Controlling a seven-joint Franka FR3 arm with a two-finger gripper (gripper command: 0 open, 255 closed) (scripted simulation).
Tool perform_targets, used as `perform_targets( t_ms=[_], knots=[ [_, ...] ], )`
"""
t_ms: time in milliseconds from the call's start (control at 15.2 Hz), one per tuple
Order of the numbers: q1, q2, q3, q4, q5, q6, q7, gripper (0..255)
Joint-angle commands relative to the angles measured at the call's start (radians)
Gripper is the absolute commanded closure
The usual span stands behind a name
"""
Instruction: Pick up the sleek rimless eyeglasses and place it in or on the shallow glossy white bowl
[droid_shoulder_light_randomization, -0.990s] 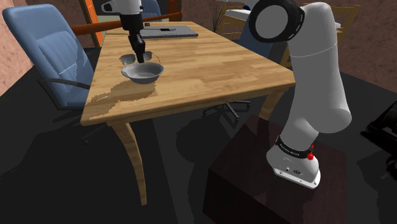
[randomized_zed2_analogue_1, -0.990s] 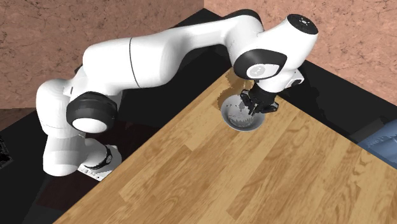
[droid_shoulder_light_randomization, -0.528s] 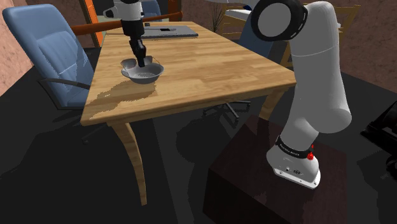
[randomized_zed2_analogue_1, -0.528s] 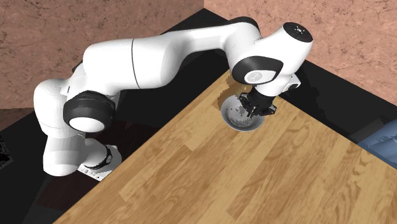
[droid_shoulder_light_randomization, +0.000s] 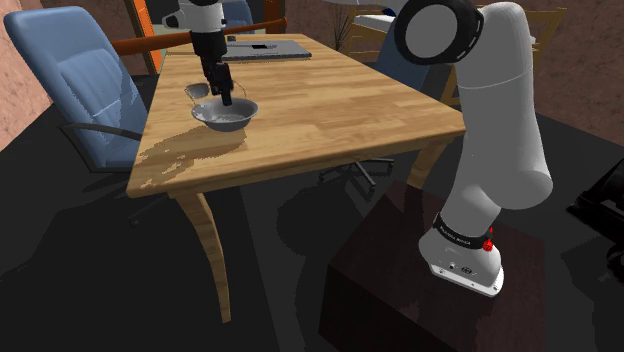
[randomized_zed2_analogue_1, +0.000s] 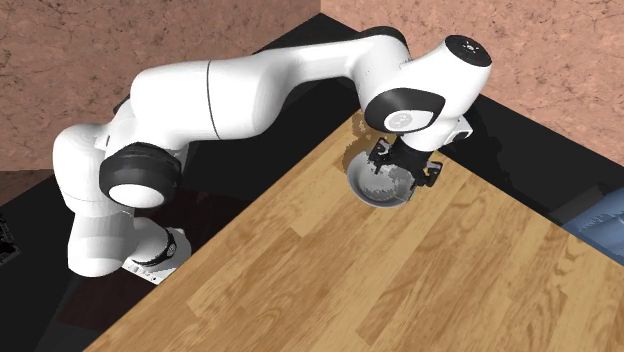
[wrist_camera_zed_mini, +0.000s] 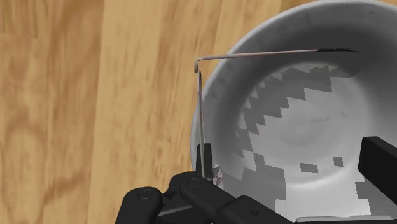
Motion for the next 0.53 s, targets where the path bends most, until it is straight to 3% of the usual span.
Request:
perform_targets(
  t_ms=[0, 264, 462],
  knots=[
    [0.0, 0.0, 0.0, 0.0, 0.0, 0.0, 0.0, 0],
    [-0.012, 0.078, 0.001, 0.257, 0.007, -0.179, 0.001, 0],
    [-0.012, 0.078, 0.001, 0.257, 0.007, -0.179, 0.001, 0]
  ],
)
